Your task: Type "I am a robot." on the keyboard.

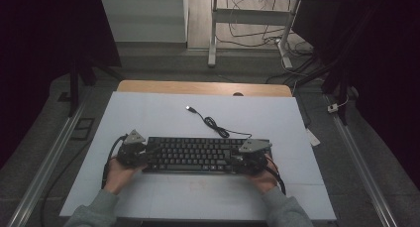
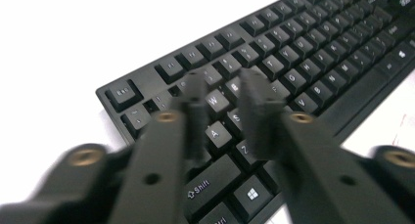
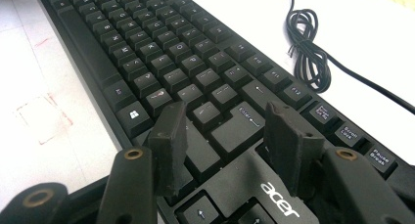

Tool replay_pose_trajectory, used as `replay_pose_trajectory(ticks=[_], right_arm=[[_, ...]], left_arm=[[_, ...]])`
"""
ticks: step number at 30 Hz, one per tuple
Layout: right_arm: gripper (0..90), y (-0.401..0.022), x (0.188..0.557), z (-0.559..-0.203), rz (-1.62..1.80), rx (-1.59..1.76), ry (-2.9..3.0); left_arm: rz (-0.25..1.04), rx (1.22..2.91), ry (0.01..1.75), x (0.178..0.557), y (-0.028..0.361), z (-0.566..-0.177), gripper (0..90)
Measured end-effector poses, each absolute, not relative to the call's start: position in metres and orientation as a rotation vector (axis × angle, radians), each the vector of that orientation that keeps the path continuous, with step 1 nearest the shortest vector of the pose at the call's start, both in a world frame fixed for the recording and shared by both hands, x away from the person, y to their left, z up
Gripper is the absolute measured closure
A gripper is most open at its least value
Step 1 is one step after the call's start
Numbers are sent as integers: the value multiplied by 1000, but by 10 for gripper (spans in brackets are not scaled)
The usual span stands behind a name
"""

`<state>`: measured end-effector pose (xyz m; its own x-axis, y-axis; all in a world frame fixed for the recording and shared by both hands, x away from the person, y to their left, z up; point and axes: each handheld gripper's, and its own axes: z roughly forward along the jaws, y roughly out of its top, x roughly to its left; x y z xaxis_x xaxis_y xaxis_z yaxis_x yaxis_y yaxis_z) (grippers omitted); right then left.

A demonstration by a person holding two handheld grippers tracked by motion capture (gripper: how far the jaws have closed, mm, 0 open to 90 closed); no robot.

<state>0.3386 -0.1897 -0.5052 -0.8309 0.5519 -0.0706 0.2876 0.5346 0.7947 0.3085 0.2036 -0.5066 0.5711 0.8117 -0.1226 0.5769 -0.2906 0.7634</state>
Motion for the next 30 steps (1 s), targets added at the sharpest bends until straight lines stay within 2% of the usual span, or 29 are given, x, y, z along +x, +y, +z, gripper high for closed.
replay_pose_trajectory(ticks=[4, 9, 30], right_arm=[[511, -189, 338, -505, 1190, 699, 2463], [511, -190, 339, -505, 1191, 696, 2463], [512, -184, 337, -498, 1294, 708, 2448]], left_arm=[[373, 1971, 1127, 308, 205, -505, 553], [363, 1975, 1133, 309, 205, -506, 493], [338, 1983, 1130, 309, 201, -507, 448]])
